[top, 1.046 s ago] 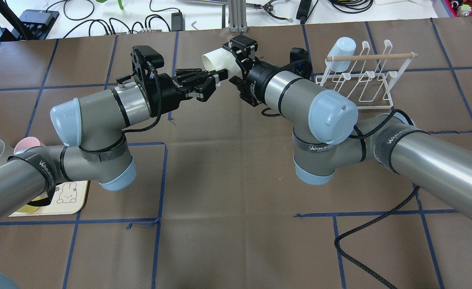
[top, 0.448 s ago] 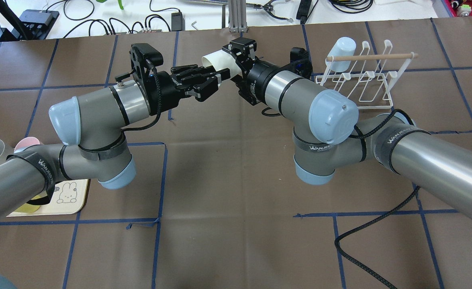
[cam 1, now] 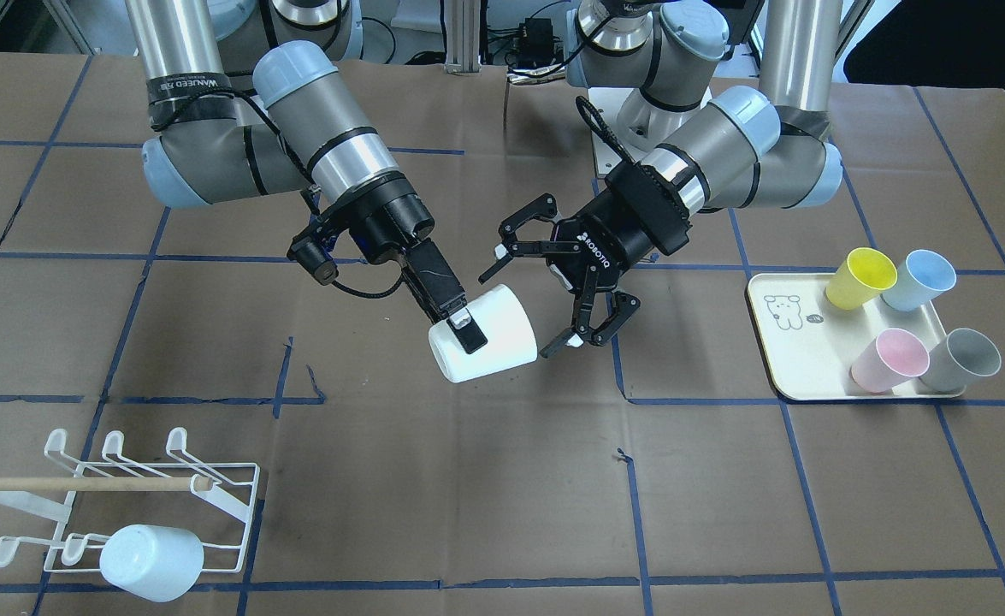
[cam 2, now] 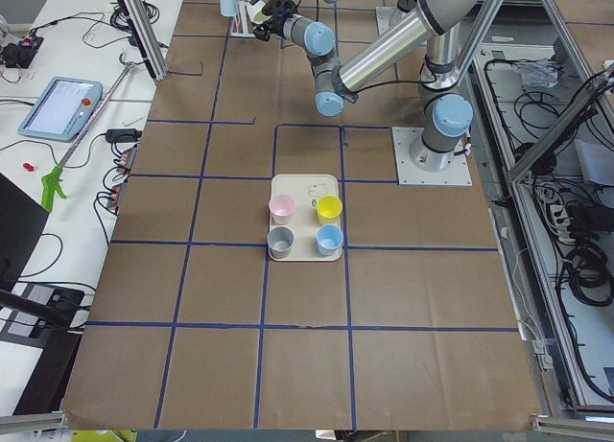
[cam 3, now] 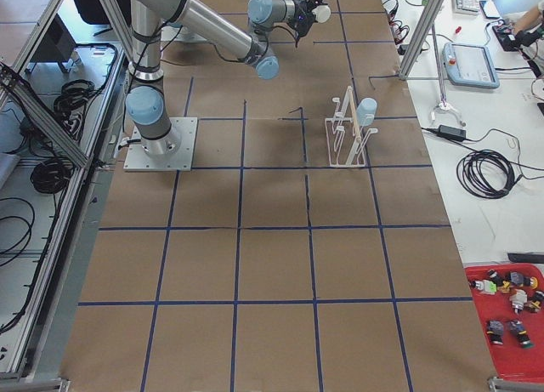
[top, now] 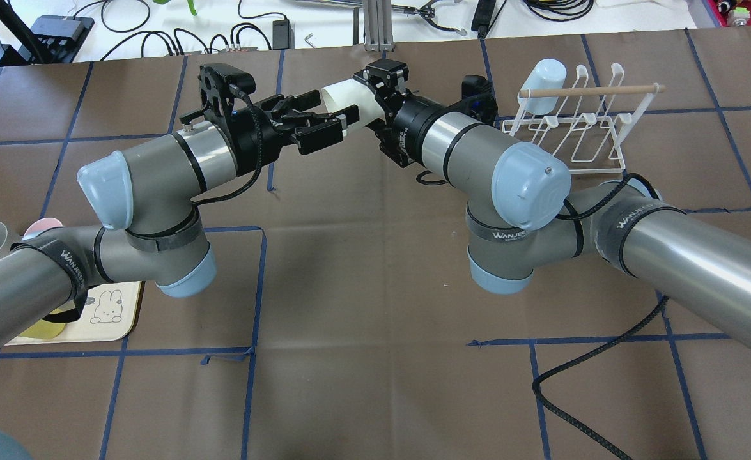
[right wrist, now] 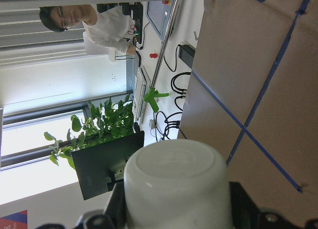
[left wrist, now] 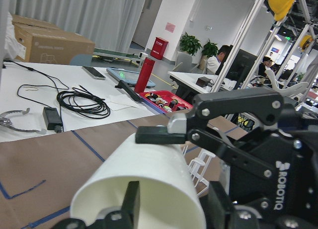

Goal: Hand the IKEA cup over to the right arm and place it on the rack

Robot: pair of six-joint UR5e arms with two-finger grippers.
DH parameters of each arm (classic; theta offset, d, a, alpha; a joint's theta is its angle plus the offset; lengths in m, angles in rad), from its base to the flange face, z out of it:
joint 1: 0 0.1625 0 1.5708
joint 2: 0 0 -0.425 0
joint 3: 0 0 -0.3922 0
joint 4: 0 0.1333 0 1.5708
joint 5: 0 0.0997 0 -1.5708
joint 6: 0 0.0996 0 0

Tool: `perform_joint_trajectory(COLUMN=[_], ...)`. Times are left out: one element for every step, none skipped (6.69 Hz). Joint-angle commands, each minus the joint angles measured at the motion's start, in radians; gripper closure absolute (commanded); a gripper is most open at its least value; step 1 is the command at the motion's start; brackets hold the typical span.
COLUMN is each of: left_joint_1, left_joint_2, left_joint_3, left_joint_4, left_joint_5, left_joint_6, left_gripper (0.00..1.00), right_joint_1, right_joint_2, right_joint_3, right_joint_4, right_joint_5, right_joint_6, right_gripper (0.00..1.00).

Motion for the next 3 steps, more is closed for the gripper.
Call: perform_joint_trajectory(left_joint_1=[0.038,0.125,0.202], left_joint_2=[0.011,0.02,0.043], left_joint_3=[0.001,-0.005,-0.006], left_joint_4=[-0.002,-0.003,-0.011], left_joint_5=[0.015,-0.013,-0.081], left_joint_6=[-0.006,-0.008,-0.008], left_gripper=[0.02,0.02,0.01], right_joint_1=[-0.006,-0.033,-0.082], right_joint_2=[0.008,0.017,0.03], right_joint_3=[-0.028,-0.042,-0.048], right_joint_4=[-0.001,-0.003,-0.014], right_joint_5=[-0.018,-0.061,-0.083], right_joint_6=[0.0,-0.003,-0.051], right_gripper=[0.53,0.54,0.54])
